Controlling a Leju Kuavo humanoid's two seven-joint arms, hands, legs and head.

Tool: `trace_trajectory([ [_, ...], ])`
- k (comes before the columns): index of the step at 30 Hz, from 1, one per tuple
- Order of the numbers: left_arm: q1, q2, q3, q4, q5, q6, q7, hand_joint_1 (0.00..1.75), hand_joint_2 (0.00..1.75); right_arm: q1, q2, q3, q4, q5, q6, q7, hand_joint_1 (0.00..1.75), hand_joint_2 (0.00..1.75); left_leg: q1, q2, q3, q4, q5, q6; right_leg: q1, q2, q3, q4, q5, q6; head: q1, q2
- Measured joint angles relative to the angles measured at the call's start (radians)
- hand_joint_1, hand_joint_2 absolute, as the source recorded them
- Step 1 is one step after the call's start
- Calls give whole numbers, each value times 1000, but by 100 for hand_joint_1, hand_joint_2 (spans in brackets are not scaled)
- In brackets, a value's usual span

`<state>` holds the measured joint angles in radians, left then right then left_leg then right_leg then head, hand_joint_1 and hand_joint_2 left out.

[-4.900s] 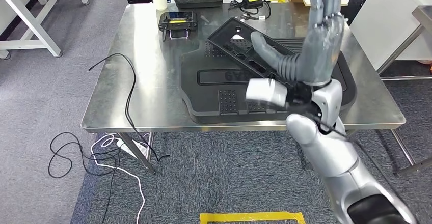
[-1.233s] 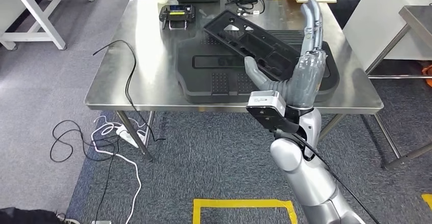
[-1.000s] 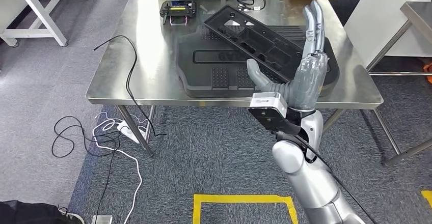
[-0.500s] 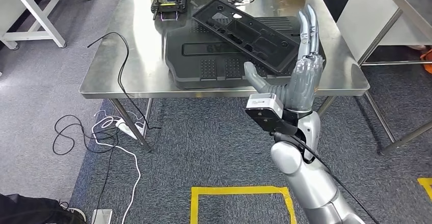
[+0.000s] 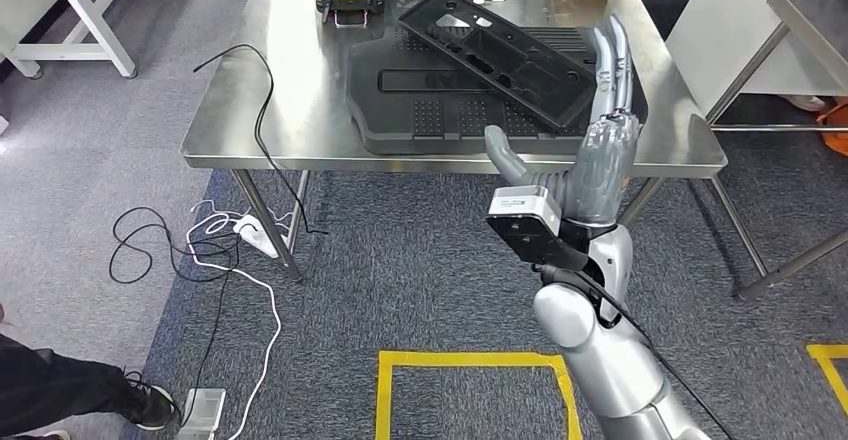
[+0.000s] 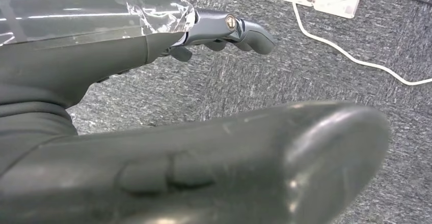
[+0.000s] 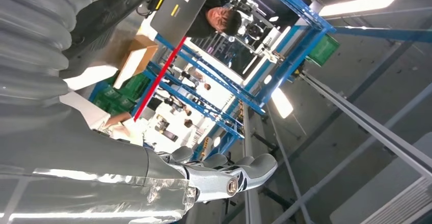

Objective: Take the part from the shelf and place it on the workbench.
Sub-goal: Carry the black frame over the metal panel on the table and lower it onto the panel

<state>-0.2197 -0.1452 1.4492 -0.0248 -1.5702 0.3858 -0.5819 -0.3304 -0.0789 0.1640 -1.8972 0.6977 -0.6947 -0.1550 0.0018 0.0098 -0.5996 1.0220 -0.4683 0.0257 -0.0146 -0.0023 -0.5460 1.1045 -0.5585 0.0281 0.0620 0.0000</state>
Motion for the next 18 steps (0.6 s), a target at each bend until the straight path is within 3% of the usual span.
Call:
trace_trajectory([
  [2,0,-1,0,0,0,1,0,0,0,0,0,0,-1,-1,0,-1,0,175,-2,0,-9,8,7,-10,5,1,42,-82,8,-6,2,0],
  [5,0,-1,0,0,0,2,0,0,0,0,0,0,-2,-5,0,-6,0,175,-2,-3,-17,13,13,-29,4,2,35,-94,20,-22,0,0],
  [7,0,-2,0,0,0,3,0,0,0,0,0,0,-2,-7,0,-8,0,175,-1,-6,-38,61,-33,-41,-2,-1,22,-99,35,-40,-6,0],
  [10,1,-2,0,0,0,3,0,0,0,1,0,0,-3,-9,0,-8,0,175,7,-7,-95,239,-147,-54,-2,-4,-6,-96,54,-49,-16,0],
  [11,1,-2,0,0,0,3,0,0,0,1,0,0,-3,-9,0,-6,0,175,9,-6,-100,277,-159,-56,-2,-4,-16,-94,60,-48,-17,0],
  [12,1,-2,0,0,0,3,0,0,0,1,0,0,-3,-9,0,-5,0,175,10,-6,-88,281,-151,-57,-2,-4,-25,-92,65,-46,-18,0],
  [13,0,-2,0,0,0,3,0,0,0,1,0,0,-3,-9,0,-3,0,131,11,-6,-58,246,-128,-56,-3,-4,-32,-90,70,-44,-19,0],
  [14,0,-2,0,0,0,3,0,0,0,0,0,0,-3,-10,0,-1,0,87,12,-6,-11,179,-100,-54,-3,-4,-38,-87,74,-41,-20,0],
  [16,-1,-2,0,0,0,3,0,0,0,-2,0,0,-3,-11,0,1,0,0,11,-8,71,42,-70,-47,-3,-3,-46,-83,81,-32,-22,0],
  [18,-1,-2,0,0,0,3,-1,0,0,-5,0,0,-3,-10,0,6,0,0,6,-10,95,-11,-68,-39,-1,-3,-50,-81,89,-20,-23,0],
])
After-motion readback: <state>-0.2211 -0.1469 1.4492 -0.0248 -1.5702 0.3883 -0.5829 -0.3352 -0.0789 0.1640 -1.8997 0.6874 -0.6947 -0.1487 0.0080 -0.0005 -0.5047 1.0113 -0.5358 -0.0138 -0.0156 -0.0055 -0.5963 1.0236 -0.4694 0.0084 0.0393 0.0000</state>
